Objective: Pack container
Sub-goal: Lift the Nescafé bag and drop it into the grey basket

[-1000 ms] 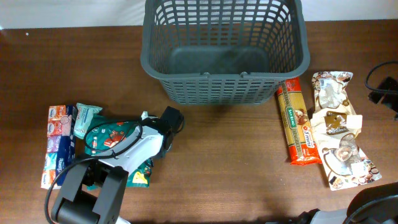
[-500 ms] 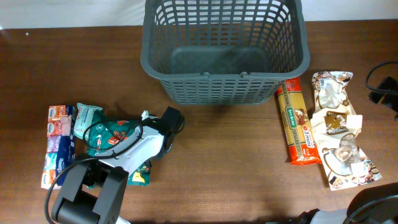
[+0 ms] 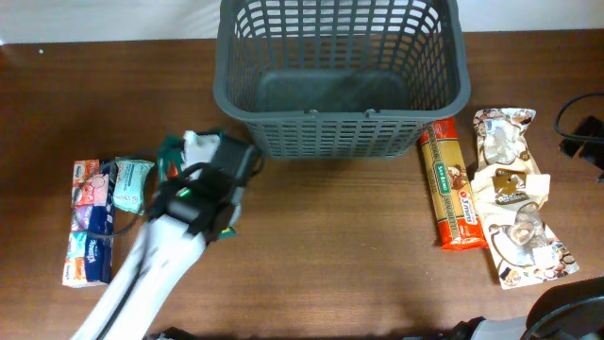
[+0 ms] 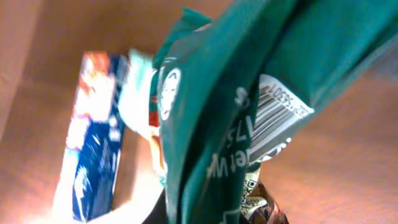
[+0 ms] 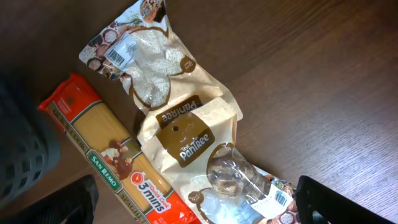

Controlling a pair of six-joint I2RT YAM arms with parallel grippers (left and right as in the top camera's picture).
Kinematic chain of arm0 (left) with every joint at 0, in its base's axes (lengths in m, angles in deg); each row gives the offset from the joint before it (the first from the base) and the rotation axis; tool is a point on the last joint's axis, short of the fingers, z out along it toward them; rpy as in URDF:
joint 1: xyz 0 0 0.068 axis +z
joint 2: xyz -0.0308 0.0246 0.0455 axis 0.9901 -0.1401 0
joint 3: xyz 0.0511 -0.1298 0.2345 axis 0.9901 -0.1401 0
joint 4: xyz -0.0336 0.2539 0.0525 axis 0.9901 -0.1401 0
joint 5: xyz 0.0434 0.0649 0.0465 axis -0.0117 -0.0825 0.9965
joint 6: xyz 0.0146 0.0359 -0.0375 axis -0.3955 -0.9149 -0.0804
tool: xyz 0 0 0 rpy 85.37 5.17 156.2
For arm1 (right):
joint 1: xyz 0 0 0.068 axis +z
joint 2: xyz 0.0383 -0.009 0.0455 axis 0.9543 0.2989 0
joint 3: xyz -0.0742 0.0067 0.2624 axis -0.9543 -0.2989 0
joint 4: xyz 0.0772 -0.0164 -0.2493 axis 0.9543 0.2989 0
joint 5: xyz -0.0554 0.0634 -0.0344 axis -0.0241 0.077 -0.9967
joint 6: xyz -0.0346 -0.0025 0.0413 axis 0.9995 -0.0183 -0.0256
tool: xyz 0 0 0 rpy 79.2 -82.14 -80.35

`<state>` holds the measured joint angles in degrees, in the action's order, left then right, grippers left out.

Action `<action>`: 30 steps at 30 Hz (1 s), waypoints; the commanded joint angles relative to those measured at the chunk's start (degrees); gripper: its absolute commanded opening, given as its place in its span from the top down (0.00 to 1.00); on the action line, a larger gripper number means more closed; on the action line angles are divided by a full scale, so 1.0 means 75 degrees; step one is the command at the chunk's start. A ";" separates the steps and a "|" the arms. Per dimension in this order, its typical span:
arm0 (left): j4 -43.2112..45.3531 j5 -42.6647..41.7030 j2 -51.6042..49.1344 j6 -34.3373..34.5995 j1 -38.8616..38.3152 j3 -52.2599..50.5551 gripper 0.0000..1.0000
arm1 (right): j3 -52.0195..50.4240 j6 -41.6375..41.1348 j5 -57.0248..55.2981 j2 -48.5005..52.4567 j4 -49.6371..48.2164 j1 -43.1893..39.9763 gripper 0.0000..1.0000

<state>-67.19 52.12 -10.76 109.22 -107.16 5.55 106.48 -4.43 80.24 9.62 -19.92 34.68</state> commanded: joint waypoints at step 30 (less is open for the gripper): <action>1.0859 -0.1600 0.0210 -0.7242 0.0003 0.1046 0.98 | 0.0003 -0.0003 0.0154 0.0029 0.0137 0.0000 0.01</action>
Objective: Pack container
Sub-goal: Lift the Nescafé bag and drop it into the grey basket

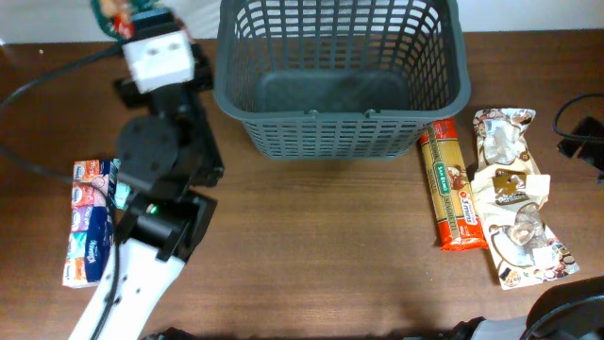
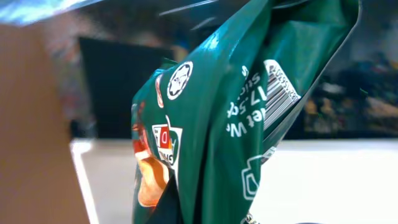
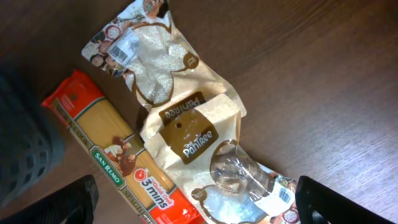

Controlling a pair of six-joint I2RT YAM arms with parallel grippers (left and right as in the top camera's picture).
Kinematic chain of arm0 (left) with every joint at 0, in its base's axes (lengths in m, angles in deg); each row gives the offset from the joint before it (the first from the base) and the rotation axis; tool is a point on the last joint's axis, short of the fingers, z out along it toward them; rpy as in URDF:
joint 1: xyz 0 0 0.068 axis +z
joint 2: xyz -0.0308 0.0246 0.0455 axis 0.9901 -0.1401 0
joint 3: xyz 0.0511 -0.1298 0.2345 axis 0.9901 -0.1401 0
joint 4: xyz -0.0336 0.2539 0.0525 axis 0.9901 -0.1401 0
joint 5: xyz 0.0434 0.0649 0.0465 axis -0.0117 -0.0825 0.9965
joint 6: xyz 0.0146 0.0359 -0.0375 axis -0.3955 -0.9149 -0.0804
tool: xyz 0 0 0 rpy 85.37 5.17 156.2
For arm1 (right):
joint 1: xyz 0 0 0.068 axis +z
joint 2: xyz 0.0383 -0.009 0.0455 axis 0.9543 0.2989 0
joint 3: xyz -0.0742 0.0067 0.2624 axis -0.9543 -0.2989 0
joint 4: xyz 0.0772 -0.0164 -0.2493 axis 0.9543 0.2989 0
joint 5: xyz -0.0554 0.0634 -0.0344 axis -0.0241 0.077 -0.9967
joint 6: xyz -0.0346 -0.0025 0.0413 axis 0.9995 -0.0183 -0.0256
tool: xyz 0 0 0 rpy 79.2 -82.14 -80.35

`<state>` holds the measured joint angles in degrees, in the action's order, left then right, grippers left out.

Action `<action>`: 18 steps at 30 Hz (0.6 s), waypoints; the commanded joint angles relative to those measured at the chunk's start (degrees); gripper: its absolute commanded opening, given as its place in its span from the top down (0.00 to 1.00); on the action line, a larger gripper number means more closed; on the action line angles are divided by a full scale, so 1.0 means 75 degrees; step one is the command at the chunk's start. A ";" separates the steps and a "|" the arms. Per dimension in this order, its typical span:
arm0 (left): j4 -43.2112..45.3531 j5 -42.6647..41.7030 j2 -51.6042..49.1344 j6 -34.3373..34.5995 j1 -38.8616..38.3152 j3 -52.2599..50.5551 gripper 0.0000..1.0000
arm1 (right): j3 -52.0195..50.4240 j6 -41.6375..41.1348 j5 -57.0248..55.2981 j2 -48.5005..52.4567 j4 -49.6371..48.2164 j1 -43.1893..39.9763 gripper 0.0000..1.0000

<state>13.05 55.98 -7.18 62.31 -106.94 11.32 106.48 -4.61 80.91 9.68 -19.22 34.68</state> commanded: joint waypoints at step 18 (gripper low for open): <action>-0.3075 -0.7915 -0.1594 -0.1451 -0.0146 0.0280 0.98 | 0.0003 0.0050 -0.0137 0.0020 0.0358 0.0000 0.00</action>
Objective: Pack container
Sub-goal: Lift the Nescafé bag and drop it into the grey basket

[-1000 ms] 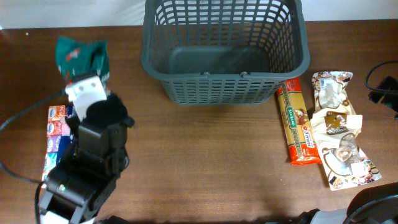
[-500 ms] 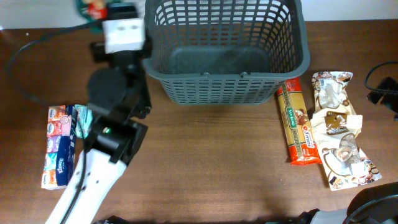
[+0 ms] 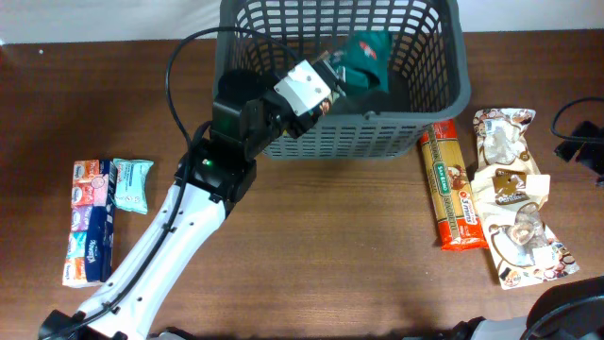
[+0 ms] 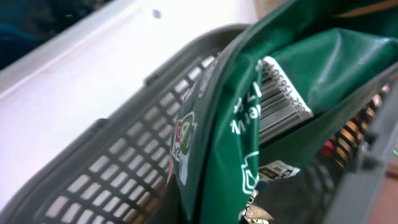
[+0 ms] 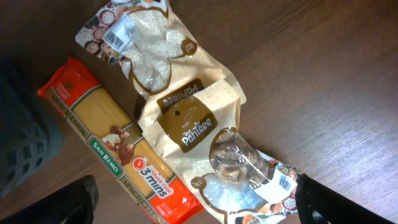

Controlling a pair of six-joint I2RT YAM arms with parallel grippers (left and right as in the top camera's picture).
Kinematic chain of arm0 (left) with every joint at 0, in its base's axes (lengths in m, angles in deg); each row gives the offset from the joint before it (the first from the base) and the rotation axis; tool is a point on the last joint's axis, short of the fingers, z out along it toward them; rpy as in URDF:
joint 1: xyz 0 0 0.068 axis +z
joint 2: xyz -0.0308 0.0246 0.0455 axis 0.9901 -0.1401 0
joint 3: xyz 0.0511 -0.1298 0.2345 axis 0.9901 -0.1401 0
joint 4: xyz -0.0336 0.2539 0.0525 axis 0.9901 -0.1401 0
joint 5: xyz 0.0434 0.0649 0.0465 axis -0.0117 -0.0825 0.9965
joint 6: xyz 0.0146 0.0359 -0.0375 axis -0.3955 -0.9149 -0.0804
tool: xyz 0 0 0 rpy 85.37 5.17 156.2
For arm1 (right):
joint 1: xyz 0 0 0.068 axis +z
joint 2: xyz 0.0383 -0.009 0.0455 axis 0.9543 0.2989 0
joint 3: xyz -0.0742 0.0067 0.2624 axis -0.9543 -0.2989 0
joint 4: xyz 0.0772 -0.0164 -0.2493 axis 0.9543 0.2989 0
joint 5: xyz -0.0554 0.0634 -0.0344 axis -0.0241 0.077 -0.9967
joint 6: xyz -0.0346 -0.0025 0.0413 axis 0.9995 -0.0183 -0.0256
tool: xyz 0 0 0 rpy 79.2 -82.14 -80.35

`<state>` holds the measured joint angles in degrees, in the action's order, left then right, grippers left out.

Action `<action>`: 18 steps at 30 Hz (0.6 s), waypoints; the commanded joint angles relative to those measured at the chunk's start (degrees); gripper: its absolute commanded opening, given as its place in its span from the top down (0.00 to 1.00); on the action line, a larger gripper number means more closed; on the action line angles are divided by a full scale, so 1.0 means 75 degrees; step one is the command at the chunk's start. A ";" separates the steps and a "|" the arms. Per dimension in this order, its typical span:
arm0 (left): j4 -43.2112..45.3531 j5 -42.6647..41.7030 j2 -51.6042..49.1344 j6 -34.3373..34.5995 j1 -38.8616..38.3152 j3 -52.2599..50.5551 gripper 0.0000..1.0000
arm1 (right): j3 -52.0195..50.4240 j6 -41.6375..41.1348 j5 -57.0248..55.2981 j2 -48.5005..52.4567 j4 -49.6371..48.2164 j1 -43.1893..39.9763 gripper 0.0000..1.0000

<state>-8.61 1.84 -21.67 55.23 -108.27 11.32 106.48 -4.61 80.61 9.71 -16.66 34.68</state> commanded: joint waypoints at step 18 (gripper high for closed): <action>-0.0152 -0.0697 0.0338 -0.0052 0.1227 0.0286 0.01 | 0.0003 0.0050 -0.0096 0.0017 0.0178 0.0000 0.01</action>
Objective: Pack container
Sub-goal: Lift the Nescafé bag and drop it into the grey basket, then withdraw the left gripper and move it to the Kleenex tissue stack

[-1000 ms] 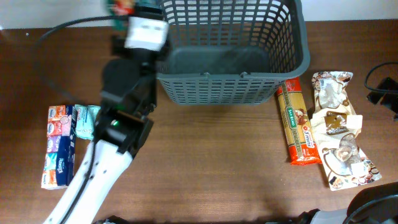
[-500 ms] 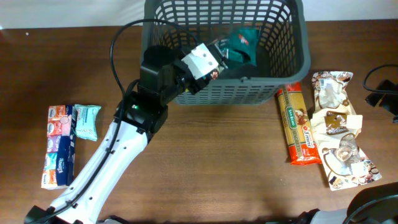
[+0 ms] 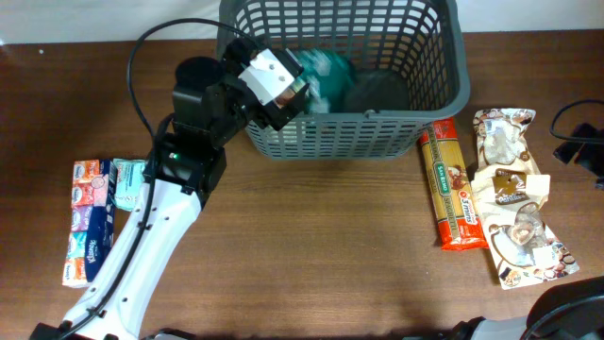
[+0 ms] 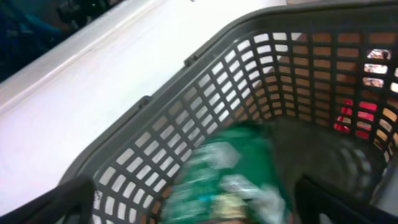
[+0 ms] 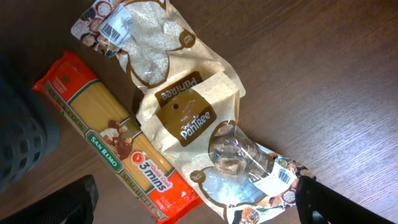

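Note:
A green snack bag (image 3: 327, 70) shows as a blur inside the grey basket (image 3: 436, 98), loose from any grip. My left gripper (image 3: 294, 79) hangs over the basket's front left rim. In the left wrist view the left gripper (image 4: 199, 208) is open, and the green bag (image 4: 231, 177) lies blurred between and below its dark fingers (image 4: 59, 202), against the basket wall (image 4: 205, 102). My right gripper (image 5: 199, 211) is open and empty above a spaghetti pack (image 5: 118, 155) and beige bags (image 5: 186, 118).
The spaghetti pack (image 3: 451, 189) and beige PanTree bags (image 3: 514, 194) lie right of the basket. A strip of tissue packs (image 3: 88, 222) and a mint-green pack (image 3: 127, 181) lie at the left. A black cable (image 3: 576, 123) sits at the right edge.
My left gripper has opened and let go of the green bag, which is now blurred inside the basket. The left arm has drawn back to the left. The right gripper has barely shifted.
My left gripper was shut on the green bag low beside the tissue packs. Then it held the bag high at the table's back left, then over the basket. Now the bag is free in the basket. The right gripper stayed open over the spaghetti and bags.

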Controlling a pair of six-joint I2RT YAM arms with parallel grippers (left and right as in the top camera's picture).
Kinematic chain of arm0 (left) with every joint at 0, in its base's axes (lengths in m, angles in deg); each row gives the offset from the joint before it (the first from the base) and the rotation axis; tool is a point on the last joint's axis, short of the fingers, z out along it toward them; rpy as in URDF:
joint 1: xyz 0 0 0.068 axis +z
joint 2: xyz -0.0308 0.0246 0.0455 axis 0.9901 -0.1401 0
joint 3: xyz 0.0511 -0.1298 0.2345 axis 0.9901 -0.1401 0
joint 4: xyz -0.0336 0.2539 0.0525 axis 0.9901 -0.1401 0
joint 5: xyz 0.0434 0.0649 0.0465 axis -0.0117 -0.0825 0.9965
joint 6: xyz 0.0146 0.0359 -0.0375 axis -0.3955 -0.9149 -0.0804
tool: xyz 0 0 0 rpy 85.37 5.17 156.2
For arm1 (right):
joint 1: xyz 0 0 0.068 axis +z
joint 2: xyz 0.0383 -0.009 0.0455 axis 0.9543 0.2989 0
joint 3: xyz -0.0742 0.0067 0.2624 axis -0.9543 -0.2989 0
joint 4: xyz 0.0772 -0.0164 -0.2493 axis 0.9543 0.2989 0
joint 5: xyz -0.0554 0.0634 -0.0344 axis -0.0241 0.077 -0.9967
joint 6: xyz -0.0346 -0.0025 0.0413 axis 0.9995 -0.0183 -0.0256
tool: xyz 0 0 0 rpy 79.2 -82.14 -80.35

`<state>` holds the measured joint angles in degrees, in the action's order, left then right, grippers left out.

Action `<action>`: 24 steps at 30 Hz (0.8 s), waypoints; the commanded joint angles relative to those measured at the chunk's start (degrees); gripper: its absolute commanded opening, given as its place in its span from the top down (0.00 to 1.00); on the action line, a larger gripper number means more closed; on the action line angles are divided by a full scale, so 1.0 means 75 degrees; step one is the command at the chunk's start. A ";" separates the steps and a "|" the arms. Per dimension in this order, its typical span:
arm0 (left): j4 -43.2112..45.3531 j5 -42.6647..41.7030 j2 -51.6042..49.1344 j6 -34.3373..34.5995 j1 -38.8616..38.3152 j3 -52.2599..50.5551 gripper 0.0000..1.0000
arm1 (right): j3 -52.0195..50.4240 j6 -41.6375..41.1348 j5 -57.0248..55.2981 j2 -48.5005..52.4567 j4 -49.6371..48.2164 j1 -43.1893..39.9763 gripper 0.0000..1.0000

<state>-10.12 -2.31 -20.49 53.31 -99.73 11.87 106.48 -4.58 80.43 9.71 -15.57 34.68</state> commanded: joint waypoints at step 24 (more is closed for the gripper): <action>-0.3086 0.7979 0.0766 0.3418 0.1160 0.2276 0.11 | 0.0003 0.0041 -0.0064 0.0017 -0.0023 0.0000 0.01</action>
<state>-27.01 45.69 -15.42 71.78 -92.28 28.59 106.48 -4.58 80.43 9.71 -15.54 34.68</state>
